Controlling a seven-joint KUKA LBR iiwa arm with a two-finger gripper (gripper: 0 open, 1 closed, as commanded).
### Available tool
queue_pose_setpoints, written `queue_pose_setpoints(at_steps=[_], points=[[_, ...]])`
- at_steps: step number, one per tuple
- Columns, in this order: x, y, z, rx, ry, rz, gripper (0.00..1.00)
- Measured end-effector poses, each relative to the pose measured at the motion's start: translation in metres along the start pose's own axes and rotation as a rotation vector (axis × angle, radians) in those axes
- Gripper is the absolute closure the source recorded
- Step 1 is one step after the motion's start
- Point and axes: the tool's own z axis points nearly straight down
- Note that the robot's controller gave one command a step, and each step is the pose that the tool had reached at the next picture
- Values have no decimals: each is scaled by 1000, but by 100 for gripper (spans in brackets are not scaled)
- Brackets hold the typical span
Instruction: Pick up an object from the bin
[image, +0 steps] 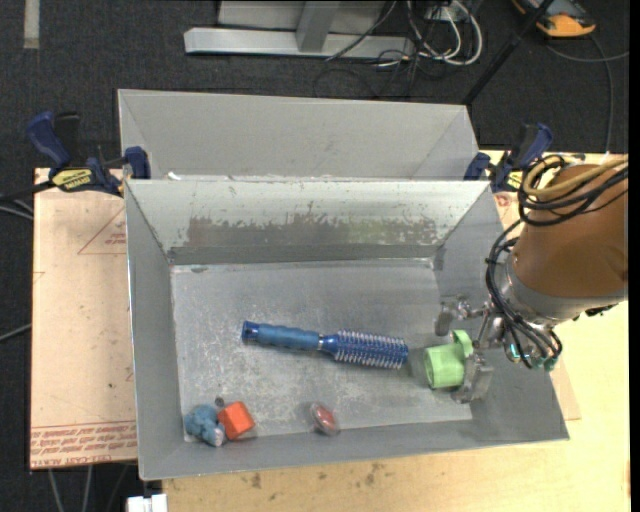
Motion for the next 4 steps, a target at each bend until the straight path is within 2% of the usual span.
queue_pose_setpoints(at_steps=[1, 2, 3, 4], points=[[-10, -4, 118, -1, -2, 163, 0], [-71, -69, 118, 3, -16, 150, 0], [-70, -65, 118, 1, -13, 143, 100], [-83, -62, -23, 2, -20, 149, 100]])
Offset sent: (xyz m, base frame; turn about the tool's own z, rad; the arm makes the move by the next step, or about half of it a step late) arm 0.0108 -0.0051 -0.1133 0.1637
